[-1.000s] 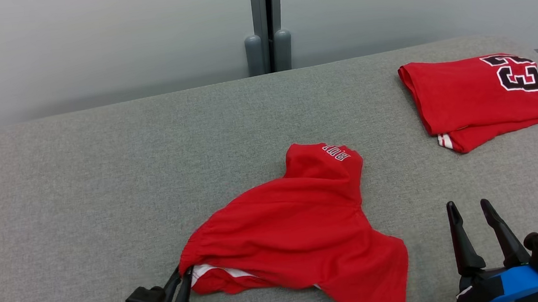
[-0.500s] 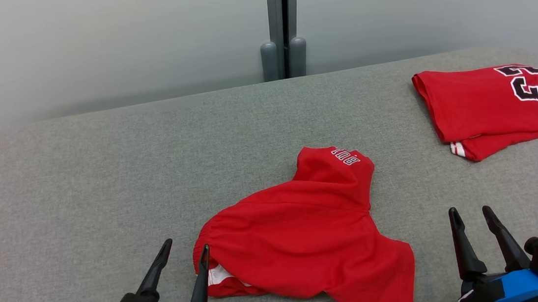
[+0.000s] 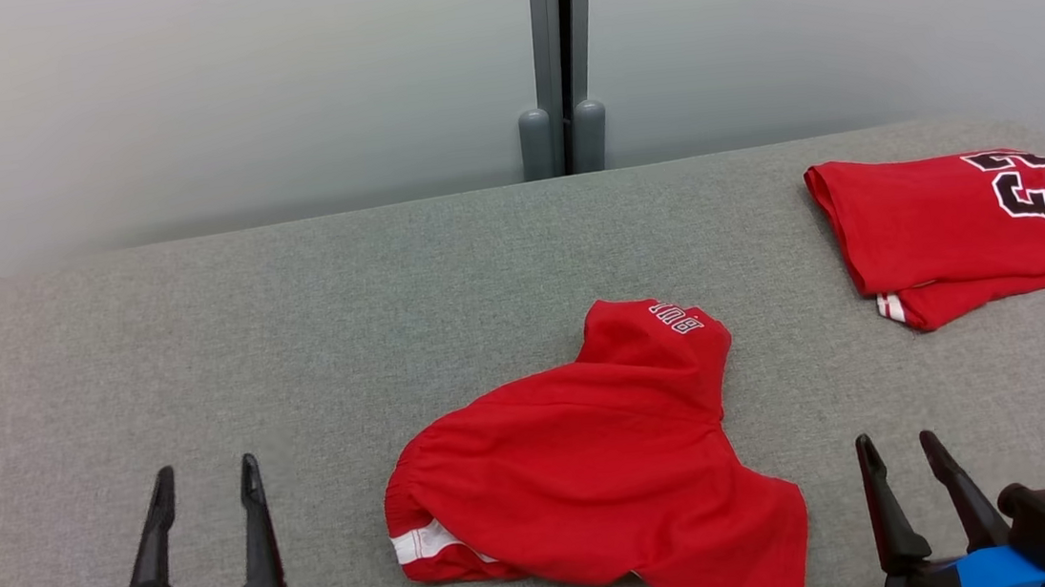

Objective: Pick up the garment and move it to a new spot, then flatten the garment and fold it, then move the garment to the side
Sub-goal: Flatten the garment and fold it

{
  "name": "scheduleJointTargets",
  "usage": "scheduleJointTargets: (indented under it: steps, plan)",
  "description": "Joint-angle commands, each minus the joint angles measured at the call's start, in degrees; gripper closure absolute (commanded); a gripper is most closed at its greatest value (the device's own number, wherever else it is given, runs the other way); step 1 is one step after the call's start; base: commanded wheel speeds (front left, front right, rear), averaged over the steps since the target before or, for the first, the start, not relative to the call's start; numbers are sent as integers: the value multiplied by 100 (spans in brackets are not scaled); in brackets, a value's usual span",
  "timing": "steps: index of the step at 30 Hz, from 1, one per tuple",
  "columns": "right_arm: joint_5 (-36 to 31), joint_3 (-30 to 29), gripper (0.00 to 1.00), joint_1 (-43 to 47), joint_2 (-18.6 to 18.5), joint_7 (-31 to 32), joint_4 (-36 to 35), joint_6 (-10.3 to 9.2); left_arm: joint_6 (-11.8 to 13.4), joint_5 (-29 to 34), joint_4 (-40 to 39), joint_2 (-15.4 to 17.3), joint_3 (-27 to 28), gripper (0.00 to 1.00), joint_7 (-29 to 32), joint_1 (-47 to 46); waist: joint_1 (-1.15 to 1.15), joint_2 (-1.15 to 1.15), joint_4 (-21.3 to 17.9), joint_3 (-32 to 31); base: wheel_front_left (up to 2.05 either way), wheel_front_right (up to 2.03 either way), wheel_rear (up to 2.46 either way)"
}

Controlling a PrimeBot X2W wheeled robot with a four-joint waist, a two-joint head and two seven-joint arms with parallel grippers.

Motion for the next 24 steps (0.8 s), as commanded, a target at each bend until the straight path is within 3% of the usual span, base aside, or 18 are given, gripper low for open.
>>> scheduleJointTargets:
  steps: [1, 10, 16, 24]
  plan:
    - [9, 16, 0, 83, -34, -19, 37, 3, 24, 30, 25, -18, 88, 0, -24, 36, 0, 0, -6, -6, 0, 0, 0]
    - [103, 380, 0, -8, -103, -19, 510, 3, -141, 232, 136, -146, 355, 0, -24, 57, 0, 0, 3, -21, 0, 0, 0]
    - [126, 893, 0, -354, -212, -19, 1163, 2, -200, 309, 161, -192, 370, 0, -24, -14, 0, 0, 71, -1, 0, 0, 0]
    - [60, 1102, 0, -896, -183, -19, 2104, 2, -253, 348, 169, -224, 359, 0, -24, -84, 0, 0, 189, 92, 0, 0, 0]
